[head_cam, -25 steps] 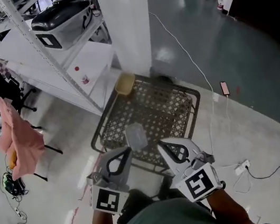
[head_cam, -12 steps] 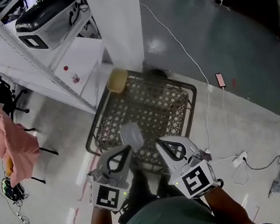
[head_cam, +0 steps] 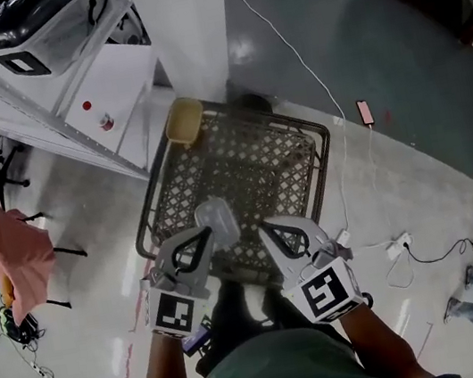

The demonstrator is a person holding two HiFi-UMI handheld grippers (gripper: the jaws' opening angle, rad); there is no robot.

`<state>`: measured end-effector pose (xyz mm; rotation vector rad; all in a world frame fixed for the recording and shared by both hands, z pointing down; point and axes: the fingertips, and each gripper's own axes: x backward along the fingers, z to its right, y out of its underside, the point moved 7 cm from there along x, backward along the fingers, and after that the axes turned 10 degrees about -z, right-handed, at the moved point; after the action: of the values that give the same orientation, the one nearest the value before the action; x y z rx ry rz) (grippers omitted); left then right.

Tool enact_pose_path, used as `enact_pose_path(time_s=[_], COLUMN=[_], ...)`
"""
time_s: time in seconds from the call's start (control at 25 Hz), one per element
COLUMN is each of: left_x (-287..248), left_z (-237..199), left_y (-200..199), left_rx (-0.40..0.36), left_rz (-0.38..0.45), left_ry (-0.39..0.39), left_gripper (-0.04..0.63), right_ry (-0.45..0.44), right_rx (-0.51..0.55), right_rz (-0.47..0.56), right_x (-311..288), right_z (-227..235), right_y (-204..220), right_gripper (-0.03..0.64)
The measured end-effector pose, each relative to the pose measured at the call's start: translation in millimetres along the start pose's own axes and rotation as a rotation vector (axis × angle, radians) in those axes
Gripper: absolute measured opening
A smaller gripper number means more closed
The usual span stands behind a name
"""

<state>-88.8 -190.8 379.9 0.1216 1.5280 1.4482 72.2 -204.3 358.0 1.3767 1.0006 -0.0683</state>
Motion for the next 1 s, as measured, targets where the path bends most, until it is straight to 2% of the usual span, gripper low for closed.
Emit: enact_pose_path(time_s=[0.48,1.0], left_x=[-59.8,-100.4], left_z=[-40.4,-58.2], left_y=[76.7,163.0], left_rx=[0.083,0.195], left_rz=[-0.118,-0.244], left_ry=[0.051,0.079], left_gripper=[0.003,0.006], right_ry=[-0.049,-0.103], right_rx=[-0.062,-0.105], right_rz=[-0.096,-0.199], right_x=[-93.4,-176.9], right_z=[4.8,-4.1], right_y=[28.9,70.8], right_gripper=[0.006,0.008])
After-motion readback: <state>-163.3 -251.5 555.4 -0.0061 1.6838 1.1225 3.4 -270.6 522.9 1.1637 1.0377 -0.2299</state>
